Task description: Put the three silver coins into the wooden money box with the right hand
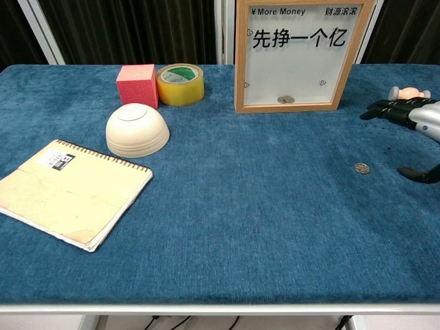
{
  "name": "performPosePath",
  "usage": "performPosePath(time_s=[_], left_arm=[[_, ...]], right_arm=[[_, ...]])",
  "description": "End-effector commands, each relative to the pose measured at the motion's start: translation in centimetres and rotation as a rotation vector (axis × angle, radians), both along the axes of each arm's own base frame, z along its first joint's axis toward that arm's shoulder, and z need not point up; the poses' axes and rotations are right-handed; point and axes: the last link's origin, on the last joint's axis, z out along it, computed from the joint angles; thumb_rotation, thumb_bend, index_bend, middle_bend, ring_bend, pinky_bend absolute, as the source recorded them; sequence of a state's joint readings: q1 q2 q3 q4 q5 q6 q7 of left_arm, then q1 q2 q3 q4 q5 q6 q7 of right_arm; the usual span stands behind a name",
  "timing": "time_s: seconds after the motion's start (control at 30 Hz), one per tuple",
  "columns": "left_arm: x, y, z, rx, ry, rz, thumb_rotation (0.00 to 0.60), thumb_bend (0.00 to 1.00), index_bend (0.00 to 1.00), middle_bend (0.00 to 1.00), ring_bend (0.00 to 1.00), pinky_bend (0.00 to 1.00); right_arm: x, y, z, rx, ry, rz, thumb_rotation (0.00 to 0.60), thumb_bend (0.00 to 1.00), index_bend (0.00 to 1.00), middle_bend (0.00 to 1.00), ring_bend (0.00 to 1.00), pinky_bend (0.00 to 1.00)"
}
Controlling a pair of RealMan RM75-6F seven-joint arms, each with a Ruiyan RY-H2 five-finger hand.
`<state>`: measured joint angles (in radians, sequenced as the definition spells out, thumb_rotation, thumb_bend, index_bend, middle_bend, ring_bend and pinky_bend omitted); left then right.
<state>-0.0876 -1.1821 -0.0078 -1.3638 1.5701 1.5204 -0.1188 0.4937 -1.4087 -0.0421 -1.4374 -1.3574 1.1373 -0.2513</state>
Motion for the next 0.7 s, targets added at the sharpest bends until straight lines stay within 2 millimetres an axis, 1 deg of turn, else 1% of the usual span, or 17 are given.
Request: performPosePath(time_s=[0.03,0.2,0.3,0.43,0.6,0.7], left_arm=[[-0.1,0.0,0.0,-0.001,0.000,0.004,0.600,0.00,0.01,0.00,0.00,0.00],[-0.4,0.0,0.0,-0.006,-0.005,0.014,0.600,0.00,0.01,0.00,0.00,0.00],[-0.5,0.0,-0.1,-0.007,-0.005,0.014,0.600,0.00,0.01,0.00,0.00,0.00],[-0.5,0.1,-0.1,-0.009,-0.006,0.015,0.600,0.00,0.01,0.00,0.00,0.00],[-0.6,0.1,-0.2,-0.014,-0.004,0.017,0.600,0.00,0.01,0.00,0.00,0.00],[-0.6,0.1,-0.2,-0.013,-0.004,0.019,0.600,0.00,0.01,0.00,0.00,0.00]], right_arm=[[0.1,-0.3,-0.8,0.006,0.000,-0.008,0.600,0.31,0.13,0.00,0.00,0.00],[0.0,-0.5,-1.6,0.019,0.001,-0.020,0.600,0.31,0.20,0.00,0.00,0.00],[0.0,-0.5,-1.9,0.022,-0.001,-0.022,0.600,0.31,0.22,0.00,0.00,0.00],[0.0,-0.4,-2.2,0.021,-0.006,-0.021,0.600,0.32,0.24,0.00,0.00,0.00],[-0.2,-0.4,-2.4,0.020,-0.019,-0.034,0.600,0.32,0.33,0.00,0.00,0.00],[-0.3,-0.3,-2.5,0.025,-0.028,-0.044,0.600,0.32,0.35,0.00,0.00,0.00]])
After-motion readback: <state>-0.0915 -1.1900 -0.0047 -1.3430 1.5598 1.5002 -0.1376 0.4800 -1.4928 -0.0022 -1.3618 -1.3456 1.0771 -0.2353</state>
